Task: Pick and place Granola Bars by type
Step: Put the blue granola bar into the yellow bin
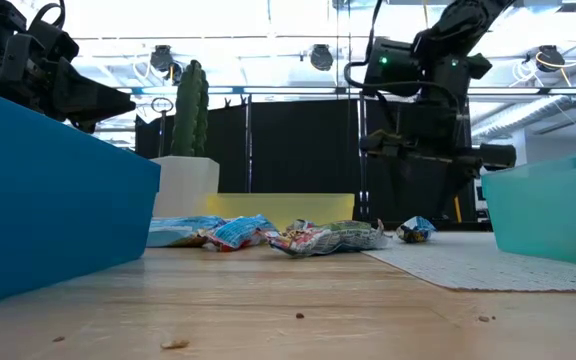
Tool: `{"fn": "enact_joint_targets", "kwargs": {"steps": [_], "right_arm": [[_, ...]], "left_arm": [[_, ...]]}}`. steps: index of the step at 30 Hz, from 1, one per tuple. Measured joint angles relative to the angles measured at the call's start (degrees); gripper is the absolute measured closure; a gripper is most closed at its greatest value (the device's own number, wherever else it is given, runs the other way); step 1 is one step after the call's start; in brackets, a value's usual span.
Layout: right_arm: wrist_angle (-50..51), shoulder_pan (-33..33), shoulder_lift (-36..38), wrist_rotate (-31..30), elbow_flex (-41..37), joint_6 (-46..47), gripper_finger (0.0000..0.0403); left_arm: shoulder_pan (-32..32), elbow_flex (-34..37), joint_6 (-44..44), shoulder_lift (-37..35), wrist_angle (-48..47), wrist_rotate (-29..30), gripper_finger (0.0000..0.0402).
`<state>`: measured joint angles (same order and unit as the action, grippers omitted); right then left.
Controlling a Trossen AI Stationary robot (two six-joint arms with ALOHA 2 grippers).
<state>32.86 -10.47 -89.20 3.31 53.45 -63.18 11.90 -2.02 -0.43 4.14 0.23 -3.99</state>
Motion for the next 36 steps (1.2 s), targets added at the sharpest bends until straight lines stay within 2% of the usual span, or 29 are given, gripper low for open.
{"fn": "enact_joint_targets", "kwargs": {"steps": [12,16,20,29,36], "right_arm": [[-1.7,0.0,-6.2,-0.1,0.1,2.9,0.0181],[-2.1,0.0,-6.6,-0.2,0.1,4.3,0.0194],[-2.3,0.0,-6.6,-0.1,0.0,4.4,0.0226],[-3.5,0.0,-6.8,-0.2,0.0,4.4,0.0338],[-3.6,0.0,-6.8,-1.0,0.0,6.8,0.0372]], "left_arm": [[0.0,0.0,0.0,0.0,0.0,0.0,0.0277],[0.0,0.0,0.0,0.0,0.0,0.0,0.0277],[0.0,0.0,0.0,0.0,0.0,0.0,0.0277],[0.0,0.0,0.0,0.0,0.0,0.0,0.0277],[0.0,0.0,0.0,0.0,0.0,0.0,0.0277]]}}
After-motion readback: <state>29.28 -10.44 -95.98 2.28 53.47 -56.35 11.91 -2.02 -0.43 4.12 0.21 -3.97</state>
